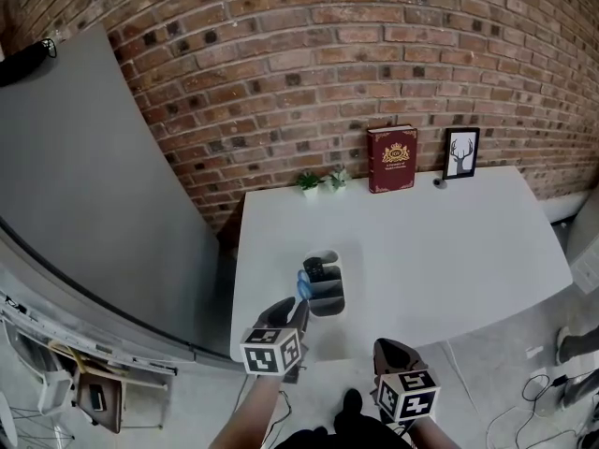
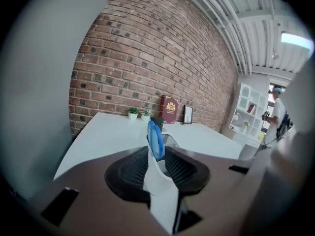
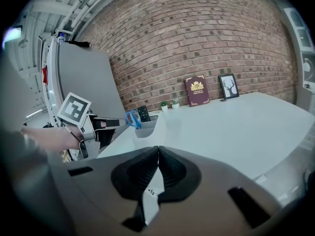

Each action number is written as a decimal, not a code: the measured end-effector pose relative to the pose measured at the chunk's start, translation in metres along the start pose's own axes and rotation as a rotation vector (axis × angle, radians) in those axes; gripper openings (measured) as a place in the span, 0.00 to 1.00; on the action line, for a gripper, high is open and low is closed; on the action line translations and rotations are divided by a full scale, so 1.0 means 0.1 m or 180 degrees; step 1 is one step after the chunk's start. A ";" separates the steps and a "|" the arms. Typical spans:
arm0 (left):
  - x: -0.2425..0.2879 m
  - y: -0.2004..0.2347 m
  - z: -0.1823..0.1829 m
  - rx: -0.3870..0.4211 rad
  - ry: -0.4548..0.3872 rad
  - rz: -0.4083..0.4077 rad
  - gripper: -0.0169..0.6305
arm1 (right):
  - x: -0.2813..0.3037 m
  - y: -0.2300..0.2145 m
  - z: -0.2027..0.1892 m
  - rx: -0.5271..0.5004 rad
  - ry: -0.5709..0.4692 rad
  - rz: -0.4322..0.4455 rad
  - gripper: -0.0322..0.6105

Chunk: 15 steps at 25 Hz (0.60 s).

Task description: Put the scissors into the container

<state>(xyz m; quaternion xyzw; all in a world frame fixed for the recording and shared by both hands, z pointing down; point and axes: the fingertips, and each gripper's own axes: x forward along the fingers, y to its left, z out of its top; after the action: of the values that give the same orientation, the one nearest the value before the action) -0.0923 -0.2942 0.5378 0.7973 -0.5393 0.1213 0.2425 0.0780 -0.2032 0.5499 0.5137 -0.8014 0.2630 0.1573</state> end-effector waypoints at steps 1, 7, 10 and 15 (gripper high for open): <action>-0.03 0.01 -0.02 0.0002 0.0003 0.0019 0.17 | 0.00 0.01 0.00 -0.0008 0.0000 0.0010 0.05; -0.17 0.04 -0.13 -0.0026 0.0039 0.0068 0.17 | 0.03 0.08 0.00 -0.0042 0.0017 0.0061 0.05; -0.24 0.03 -0.19 -0.0014 0.0053 0.0086 0.15 | 0.03 0.10 0.00 -0.0062 0.0027 0.0072 0.05; -0.34 0.01 -0.30 -0.0013 0.0086 0.0114 0.12 | 0.03 0.14 0.00 -0.0092 0.0023 0.0099 0.05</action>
<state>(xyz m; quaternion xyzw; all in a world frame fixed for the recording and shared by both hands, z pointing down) -0.1040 -0.2522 0.5479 0.7853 -0.5504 0.1353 0.2492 0.0641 -0.2008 0.5484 0.4978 -0.8125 0.2557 0.1635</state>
